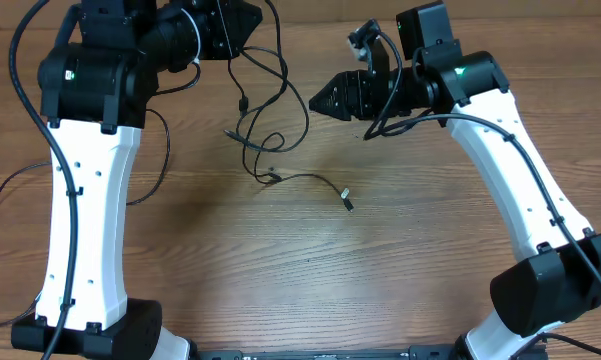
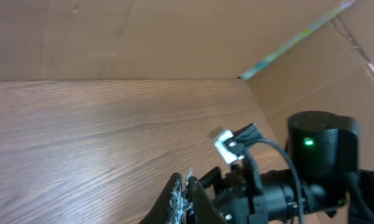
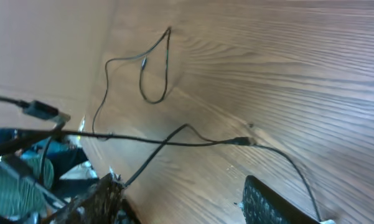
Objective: Untangle cables
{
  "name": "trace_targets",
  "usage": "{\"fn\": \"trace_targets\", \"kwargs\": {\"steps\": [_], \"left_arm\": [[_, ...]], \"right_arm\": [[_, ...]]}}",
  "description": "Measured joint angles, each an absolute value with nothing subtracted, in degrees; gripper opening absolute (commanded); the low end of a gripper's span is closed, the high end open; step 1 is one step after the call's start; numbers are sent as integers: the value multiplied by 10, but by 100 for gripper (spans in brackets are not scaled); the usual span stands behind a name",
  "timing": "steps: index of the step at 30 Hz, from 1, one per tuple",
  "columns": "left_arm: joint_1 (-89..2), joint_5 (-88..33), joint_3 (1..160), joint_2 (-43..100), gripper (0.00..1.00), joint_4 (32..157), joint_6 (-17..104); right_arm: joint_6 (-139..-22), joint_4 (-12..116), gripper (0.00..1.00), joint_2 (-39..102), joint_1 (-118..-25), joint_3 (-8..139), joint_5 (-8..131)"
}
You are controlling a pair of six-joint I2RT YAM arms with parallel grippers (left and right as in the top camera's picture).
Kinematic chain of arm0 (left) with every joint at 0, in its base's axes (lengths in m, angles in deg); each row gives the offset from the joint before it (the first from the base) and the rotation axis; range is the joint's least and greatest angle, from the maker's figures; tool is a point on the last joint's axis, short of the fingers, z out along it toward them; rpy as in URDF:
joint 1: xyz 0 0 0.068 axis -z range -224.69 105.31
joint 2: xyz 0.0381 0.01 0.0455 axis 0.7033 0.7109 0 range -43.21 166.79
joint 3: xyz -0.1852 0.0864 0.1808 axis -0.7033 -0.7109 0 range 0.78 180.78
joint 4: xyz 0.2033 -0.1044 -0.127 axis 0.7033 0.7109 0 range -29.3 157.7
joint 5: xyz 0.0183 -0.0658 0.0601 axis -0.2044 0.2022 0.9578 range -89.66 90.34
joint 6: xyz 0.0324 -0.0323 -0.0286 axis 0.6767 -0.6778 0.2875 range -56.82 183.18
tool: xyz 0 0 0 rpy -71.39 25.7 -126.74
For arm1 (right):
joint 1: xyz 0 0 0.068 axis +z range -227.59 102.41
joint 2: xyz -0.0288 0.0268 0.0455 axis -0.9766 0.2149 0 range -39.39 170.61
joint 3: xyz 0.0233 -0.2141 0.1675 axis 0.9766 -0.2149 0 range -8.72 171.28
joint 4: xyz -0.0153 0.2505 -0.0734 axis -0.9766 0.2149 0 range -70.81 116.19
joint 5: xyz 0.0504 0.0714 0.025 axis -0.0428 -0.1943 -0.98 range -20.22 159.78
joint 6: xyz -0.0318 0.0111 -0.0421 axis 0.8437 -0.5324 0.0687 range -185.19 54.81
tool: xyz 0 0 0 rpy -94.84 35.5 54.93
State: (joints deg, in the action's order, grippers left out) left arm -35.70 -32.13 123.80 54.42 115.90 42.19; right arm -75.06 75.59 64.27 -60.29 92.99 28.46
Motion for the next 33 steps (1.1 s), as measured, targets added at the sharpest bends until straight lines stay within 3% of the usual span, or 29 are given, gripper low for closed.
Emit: {"fn": "trace_targets", "kwargs": {"steps": [13, 17, 18, 19, 26, 33], "left_arm": [[-357, -281, 1238, 544, 4, 1168, 422], [-357, -280, 1238, 544, 4, 1175, 422], [-357, -279, 1238, 544, 4, 1176, 422], [-357, -279, 1238, 544, 4, 1177, 422], [-368, -280, 1238, 544, 4, 1183, 424], [-426, -310, 1221, 544, 4, 1196, 423]], "right_arm": [[-661, 744, 59, 643, -597, 930, 161], [-713, 712, 42, 643, -554, 930, 240], [-732, 706, 29, 644, -541, 930, 269], [-760, 705, 23, 644, -527, 930, 317], [-966, 779, 21, 671, -508, 932, 630], [-966, 825, 19, 683, -573, 955, 657]]}}
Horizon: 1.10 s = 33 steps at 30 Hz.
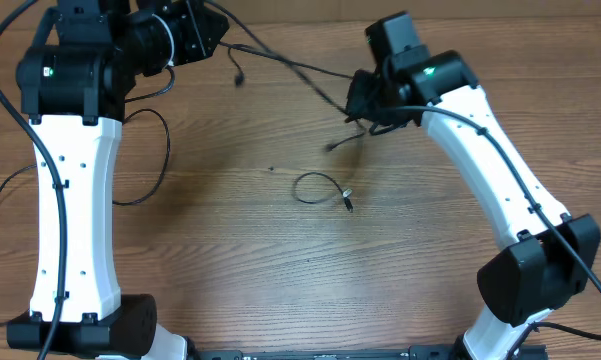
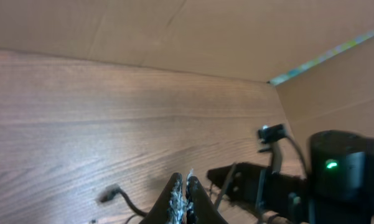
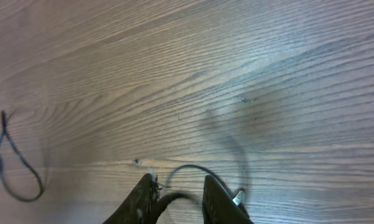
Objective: Untangle cables
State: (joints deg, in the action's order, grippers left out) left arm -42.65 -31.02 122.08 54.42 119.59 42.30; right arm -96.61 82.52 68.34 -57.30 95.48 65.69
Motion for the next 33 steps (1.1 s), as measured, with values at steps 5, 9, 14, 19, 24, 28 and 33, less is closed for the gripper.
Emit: {"fn": "trace_targets", "kwargs": {"steps": [5, 9, 14, 19, 24, 28, 33], "left_arm": [[-451, -340, 1211, 542, 4, 1199, 422], [-467, -364, 1210, 528, 4, 1205, 422], [-501, -354, 1210, 502, 4, 1199, 426], [-579, -304, 1231, 446, 4, 1205, 426], [-534, -303, 1238, 430, 9, 1218, 438], [-525, -304, 1238, 437, 30, 1206, 449], [-525, -341, 1238, 438, 15, 1196, 498]], "right_arm": [[-921, 838, 17, 684, -600, 959, 605], [-857, 849, 15, 685, -620, 955, 516], [-780, 877, 15, 688, -657, 947, 460], [-729, 890, 13, 737, -769, 921, 447], [-707, 888, 28, 731, -742, 926, 391], [-697, 890, 50, 715, -725, 941, 366], [-679, 894, 59, 675, -724, 975, 324]]}}
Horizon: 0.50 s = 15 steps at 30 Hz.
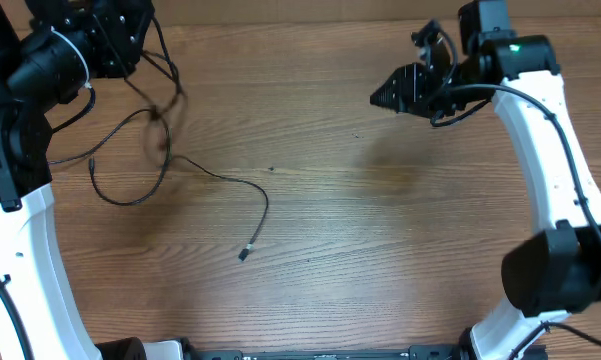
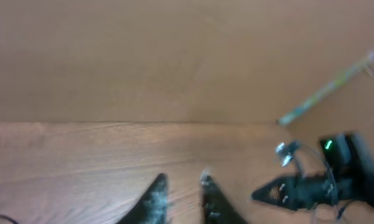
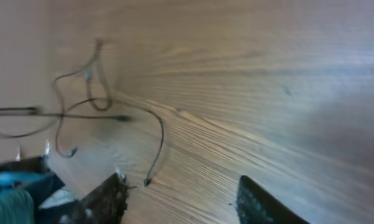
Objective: Untangle cables
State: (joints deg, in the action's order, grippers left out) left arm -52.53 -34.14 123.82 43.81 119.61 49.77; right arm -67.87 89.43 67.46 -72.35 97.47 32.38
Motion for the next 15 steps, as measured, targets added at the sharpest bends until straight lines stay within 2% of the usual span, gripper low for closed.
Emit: {"fn": "trace_targets", "kwargs": {"steps": [2, 4, 8, 12, 15], "left_arm": [[-521, -363, 1238, 439, 18, 1211, 523], [-507, -390, 1238, 440, 27, 1247, 563], [-454, -424, 1239, 458, 41, 1328, 652], [-400, -424, 1239, 498, 43, 1356, 706], [-380, -405, 1238, 531, 37, 1365, 711]], "right_arm": [[-676, 895, 64, 661, -724, 989, 312], [-675, 895, 69, 643, -724, 1001, 302], [-671, 896, 70, 625, -724, 1002, 295], [-671, 908, 70, 622, -724, 1002, 300], [-674, 922, 72, 622, -728, 1002, 320]]}}
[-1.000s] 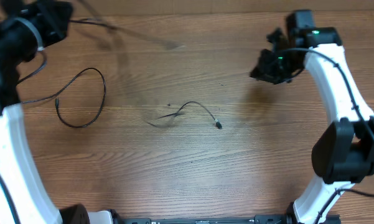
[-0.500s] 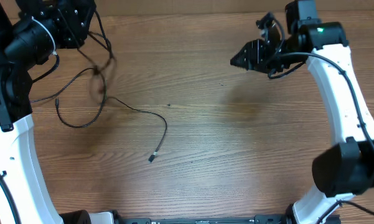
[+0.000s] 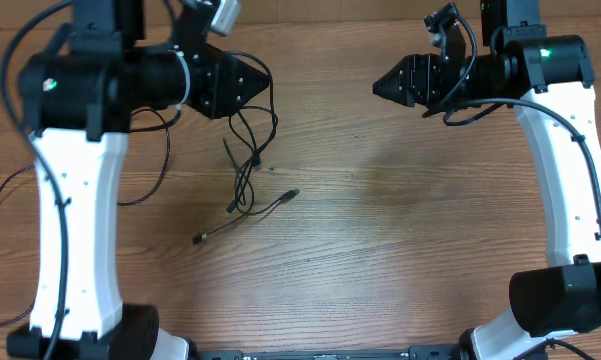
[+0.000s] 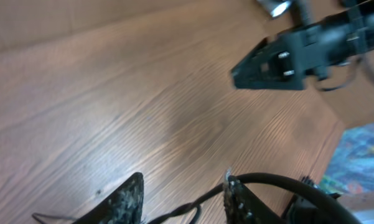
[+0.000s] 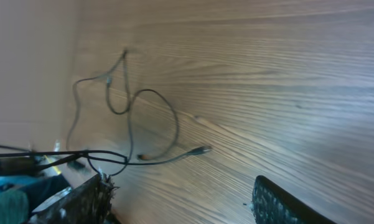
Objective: Untangle cables
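A thin dark cable (image 3: pixel 242 170) hangs in a loose bunch just under my left gripper (image 3: pixel 267 82) and trails onto the wooden table. Its two connector ends (image 3: pixel 293 193) lie apart on the wood. In the left wrist view the left gripper (image 4: pixel 183 194) is open, and a strand of the cable (image 4: pixel 199 202) crosses low between its fingers. Whether it rests on a finger I cannot tell. My right gripper (image 3: pixel 378 87) hovers at the back right, open and holding nothing. The right wrist view shows the right gripper (image 5: pixel 180 198) spread wide, with the cable (image 5: pixel 127 106) lying far ahead.
The arms' own thick black leads (image 3: pixel 161 150) loop beside the left arm and along the table's left edge. A cardboard wall (image 4: pixel 43 18) stands behind the table (image 3: pixel 380 250). The right gripper's dark body (image 4: pixel 267 59) shows in the left wrist view.
My left gripper has moved from the far back left to the back middle and its fingers stand wider apart. The cable, then spread out at the left, is now bunched below it. The right gripper barely moved.
First my left gripper was shut, with the tangle hanging below it, and the right gripper was open nearby. Then both were shut, with a cable stretched between them. Later the right was open at the far right and the cable lay at the left. Now both are open.
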{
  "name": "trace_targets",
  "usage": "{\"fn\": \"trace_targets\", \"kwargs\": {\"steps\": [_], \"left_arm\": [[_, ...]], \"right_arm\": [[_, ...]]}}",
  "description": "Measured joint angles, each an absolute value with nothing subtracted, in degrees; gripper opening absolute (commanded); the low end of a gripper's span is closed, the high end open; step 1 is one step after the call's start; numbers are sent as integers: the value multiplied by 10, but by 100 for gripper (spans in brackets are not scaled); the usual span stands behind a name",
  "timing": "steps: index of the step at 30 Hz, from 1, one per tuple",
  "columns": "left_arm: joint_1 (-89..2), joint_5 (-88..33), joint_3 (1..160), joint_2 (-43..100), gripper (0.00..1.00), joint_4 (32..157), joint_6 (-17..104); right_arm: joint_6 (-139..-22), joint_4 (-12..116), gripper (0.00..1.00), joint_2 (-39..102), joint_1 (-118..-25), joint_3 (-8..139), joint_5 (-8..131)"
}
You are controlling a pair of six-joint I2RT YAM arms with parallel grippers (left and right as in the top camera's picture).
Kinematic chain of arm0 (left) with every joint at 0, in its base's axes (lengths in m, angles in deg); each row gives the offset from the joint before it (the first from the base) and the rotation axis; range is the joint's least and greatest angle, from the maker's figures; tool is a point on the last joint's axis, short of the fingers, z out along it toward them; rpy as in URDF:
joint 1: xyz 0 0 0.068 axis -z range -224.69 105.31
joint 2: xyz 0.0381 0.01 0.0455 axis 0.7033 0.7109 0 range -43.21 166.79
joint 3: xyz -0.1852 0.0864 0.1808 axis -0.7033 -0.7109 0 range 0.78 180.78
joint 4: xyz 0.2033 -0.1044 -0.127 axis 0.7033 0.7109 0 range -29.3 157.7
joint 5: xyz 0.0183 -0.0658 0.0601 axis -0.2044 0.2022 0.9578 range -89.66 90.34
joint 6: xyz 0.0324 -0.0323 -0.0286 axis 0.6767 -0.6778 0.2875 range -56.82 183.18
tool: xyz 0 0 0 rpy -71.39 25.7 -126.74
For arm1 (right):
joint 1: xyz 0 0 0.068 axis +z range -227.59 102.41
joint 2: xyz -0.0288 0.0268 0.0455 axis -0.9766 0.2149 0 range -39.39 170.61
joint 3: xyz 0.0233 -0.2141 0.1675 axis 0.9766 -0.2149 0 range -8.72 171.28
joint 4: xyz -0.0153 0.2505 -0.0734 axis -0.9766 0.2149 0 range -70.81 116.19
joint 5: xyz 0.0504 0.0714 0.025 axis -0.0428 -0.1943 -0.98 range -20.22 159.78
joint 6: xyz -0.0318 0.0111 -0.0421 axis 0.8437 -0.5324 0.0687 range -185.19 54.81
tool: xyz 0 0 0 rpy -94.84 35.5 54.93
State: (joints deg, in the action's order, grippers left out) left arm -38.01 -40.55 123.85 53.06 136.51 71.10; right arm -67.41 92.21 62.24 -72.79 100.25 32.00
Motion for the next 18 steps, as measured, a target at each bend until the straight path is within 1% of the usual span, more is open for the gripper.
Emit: {"fn": "trace_targets", "kwargs": {"steps": [2, 3, 4, 5, 10, 12, 18], "left_arm": [[-372, -383, 1238, 549, 29, 1370, 706], [-371, -374, 1238, 557, 20, 1371, 704], [-368, -367, 1238, 564, 14, 1370, 700], [-368, -362, 1238, 570, 12, 1369, 695], [-368, -367, 1238, 582, 9, 1331, 678], [-368, -376, 1238, 582, 4, 1312, 667], [-368, -398, 1238, 582, 4, 1302, 624]], "right_arm": [[-678, 932, 73, 622, -730, 1002, 343], [-679, 935, 73, 622, -730, 1002, 347], [-680, 937, 73, 622, -731, 1002, 350], [-680, 937, 73, 622, -731, 1002, 351], [-662, 916, 76, 622, -720, 1002, 318], [-658, 897, 76, 622, -701, 1002, 306], [-678, 822, 77, 623, -632, 1002, 287]]}}
